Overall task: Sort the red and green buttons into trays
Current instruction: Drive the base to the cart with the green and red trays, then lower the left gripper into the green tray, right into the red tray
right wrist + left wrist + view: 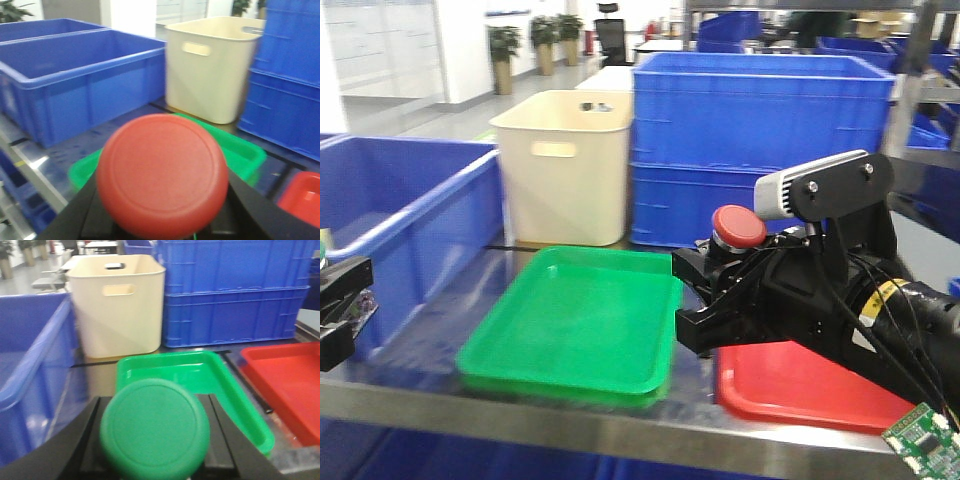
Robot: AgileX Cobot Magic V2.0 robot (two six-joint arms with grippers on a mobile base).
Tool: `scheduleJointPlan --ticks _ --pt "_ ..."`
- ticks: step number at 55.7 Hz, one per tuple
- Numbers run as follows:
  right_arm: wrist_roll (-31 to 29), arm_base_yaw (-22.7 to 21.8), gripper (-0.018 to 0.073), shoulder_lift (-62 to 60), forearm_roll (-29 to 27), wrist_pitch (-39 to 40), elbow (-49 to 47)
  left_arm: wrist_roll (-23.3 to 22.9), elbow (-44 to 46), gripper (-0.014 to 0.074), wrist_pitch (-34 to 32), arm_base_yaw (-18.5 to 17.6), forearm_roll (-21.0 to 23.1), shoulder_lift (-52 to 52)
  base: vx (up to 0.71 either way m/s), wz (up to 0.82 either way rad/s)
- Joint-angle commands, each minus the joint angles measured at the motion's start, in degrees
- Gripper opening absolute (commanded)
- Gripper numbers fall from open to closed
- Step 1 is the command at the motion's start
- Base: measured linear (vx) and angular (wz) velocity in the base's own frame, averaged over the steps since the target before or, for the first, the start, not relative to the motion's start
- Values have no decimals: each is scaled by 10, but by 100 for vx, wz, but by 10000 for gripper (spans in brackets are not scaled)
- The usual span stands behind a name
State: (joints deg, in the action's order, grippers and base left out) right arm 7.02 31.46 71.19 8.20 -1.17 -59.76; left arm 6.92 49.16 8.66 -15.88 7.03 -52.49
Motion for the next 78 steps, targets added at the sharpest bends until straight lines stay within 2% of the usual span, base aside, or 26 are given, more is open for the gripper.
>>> scheduleJointPlan --ticks 1,28,78 --pt "-1 -2 -9 -16 0 53 -23 -2 22 -3 -54 -3 4 7 20 -52" --pt "-1 -2 -9 -16 0 53 -23 -2 22 -3 -54 -3 4 7 20 -36" --pt "-1 -2 -9 -16 0 53 -23 -2 22 -3 -54 -3 4 7 9 0"
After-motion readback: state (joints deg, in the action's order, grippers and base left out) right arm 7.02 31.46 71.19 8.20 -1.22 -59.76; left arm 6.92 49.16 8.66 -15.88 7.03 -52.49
